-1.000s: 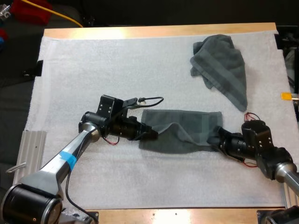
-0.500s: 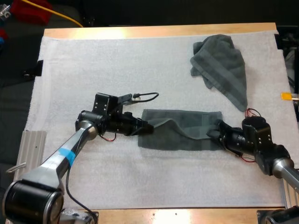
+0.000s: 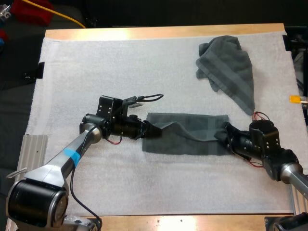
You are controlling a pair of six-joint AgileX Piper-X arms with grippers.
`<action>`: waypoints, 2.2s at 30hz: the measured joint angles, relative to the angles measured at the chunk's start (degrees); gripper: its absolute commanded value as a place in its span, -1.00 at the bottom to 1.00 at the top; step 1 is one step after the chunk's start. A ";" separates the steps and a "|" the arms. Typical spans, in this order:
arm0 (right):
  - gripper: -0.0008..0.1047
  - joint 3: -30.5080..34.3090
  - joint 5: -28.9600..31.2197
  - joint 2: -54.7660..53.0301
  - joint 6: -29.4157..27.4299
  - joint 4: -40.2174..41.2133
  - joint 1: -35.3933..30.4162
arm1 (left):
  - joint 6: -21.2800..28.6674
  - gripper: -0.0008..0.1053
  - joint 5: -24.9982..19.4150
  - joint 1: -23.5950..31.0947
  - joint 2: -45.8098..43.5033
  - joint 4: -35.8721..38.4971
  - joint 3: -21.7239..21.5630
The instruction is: Pick towel from pile, fold and stack
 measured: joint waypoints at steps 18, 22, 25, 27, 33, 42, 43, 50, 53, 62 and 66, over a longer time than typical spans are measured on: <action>0.17 -0.10 -0.80 0.00 -3.47 -12.48 0.00 | -0.54 0.31 3.14 0.00 -2.05 -2.63 -0.76; 0.16 -0.10 -3.39 0.00 -5.75 -12.48 0.00 | 2.35 0.31 -0.51 0.00 -6.83 -0.16 -0.80; 0.16 -0.10 -4.79 -0.09 -6.77 -11.58 0.00 | 4.85 0.31 -3.66 0.00 -10.61 3.53 -0.85; 0.16 -0.10 -4.95 -0.53 -7.39 -10.20 0.00 | 6.61 0.31 -5.50 0.00 -12.72 6.63 -0.85; 0.16 -0.10 -4.94 -4.52 -11.46 -3.40 0.00 | 10.44 0.31 -8.75 0.00 -17.95 13.75 -0.85; 0.16 -0.10 -3.16 -12.24 -16.67 9.82 0.00 | 10.97 0.31 -9.89 0.00 -26.82 19.24 -0.85; 0.16 -0.10 -2.86 -13.07 -16.88 11.09 0.00 | 11.04 0.31 -10.12 0.00 -27.83 20.04 -0.85; 0.16 -0.10 -0.38 -18.10 -17.51 16.37 0.00 | 11.66 0.31 -13.47 0.00 -35.25 25.45 -0.85; 0.16 -0.10 1.70 -19.60 -17.55 18.11 0.00 | 11.82 0.31 -13.79 0.00 -36.74 28.05 -0.85; 0.16 -2.96 7.64 -20.13 -22.36 24.88 0.00 | 12.82 0.31 -13.79 0.00 -36.93 30.53 -0.85; 0.16 -7.13 11.21 -19.91 -28.86 31.45 -1.36 | 12.82 0.31 -13.79 0.00 -36.93 30.53 -0.85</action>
